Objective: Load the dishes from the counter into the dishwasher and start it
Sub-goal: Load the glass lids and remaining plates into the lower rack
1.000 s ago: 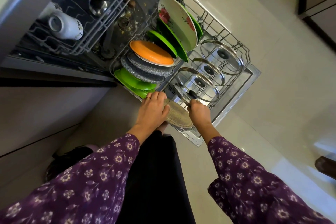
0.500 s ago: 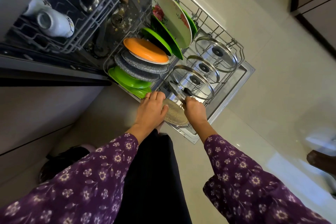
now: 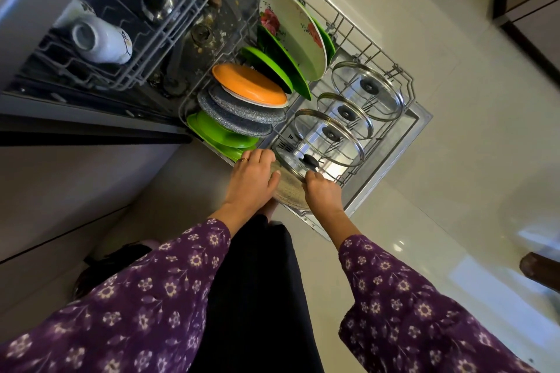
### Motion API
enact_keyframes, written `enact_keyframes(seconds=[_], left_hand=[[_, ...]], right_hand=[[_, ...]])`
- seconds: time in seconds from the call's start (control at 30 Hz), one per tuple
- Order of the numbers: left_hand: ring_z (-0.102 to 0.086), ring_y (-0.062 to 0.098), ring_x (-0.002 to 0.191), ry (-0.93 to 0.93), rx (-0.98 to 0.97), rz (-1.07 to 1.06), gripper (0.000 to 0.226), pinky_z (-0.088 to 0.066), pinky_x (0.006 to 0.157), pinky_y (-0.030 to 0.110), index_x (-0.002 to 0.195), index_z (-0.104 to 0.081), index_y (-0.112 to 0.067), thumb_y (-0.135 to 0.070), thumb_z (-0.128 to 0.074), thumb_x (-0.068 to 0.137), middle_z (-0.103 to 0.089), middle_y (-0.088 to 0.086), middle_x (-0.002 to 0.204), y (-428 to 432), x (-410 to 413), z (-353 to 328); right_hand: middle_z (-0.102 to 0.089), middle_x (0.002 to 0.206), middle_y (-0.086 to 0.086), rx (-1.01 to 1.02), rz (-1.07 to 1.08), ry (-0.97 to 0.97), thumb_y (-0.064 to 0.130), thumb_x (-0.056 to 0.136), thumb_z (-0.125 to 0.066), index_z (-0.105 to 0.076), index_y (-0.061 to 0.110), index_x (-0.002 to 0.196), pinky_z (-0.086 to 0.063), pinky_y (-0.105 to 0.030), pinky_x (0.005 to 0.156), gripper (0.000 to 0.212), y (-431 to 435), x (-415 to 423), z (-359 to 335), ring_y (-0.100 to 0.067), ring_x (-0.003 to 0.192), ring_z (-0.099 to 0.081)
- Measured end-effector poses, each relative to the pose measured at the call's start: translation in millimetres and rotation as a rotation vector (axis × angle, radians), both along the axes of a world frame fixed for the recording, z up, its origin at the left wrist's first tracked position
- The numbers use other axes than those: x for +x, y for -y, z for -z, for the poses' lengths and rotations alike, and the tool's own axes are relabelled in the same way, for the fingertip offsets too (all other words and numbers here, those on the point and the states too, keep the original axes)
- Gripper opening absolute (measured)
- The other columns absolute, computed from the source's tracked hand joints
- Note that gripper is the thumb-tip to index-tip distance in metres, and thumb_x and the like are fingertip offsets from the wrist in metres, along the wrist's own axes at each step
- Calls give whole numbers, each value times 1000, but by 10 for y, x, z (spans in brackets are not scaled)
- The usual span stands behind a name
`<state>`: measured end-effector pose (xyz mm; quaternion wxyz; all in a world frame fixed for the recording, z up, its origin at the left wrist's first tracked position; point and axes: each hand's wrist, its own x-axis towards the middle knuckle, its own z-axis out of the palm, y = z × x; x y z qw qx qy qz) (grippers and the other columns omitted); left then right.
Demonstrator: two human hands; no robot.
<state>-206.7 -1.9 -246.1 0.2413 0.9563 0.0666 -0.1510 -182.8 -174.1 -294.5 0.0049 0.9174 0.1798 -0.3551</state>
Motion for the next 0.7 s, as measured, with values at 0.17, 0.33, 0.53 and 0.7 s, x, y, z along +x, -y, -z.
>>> enact_keyframes(seconds=[0.17,0.33,0.53,0.7], left_hand=[[-53,26,95,-4,4,4,21,-46,76,38,100,-57,-11,-23,-63,83,-60,5,97,-12,-36,5],[-52,25,97,-19,-4,4,22,-46,78,37,102,-56,-11,-25,-61,85,-58,4,99,-27,-43,44],[-51,27,96,-22,-2,-1,21,-45,78,39,99,-55,-11,-23,-62,83,-58,5,98,-1,-88,100],[-52,27,96,-22,-9,1,20,-46,79,40,99,-55,-11,-22,-61,84,-59,6,98,65,-120,57]], right_hand=[[-59,112,-9,-10,-29,0,11,96,-46,-45,6,123,-46,-32,67,27,13,-36,5,-27,91,-63],[-61,110,-8,-14,2,13,12,96,-48,-44,6,124,-48,-32,70,29,25,13,52,-26,90,-63],[-61,111,-10,-10,34,1,13,98,-44,-47,6,121,-46,-33,72,24,4,-8,33,-30,95,-62],[-61,111,-10,-7,62,7,11,98,-44,-46,6,122,-47,-33,72,25,9,-25,-2,-30,95,-62]])
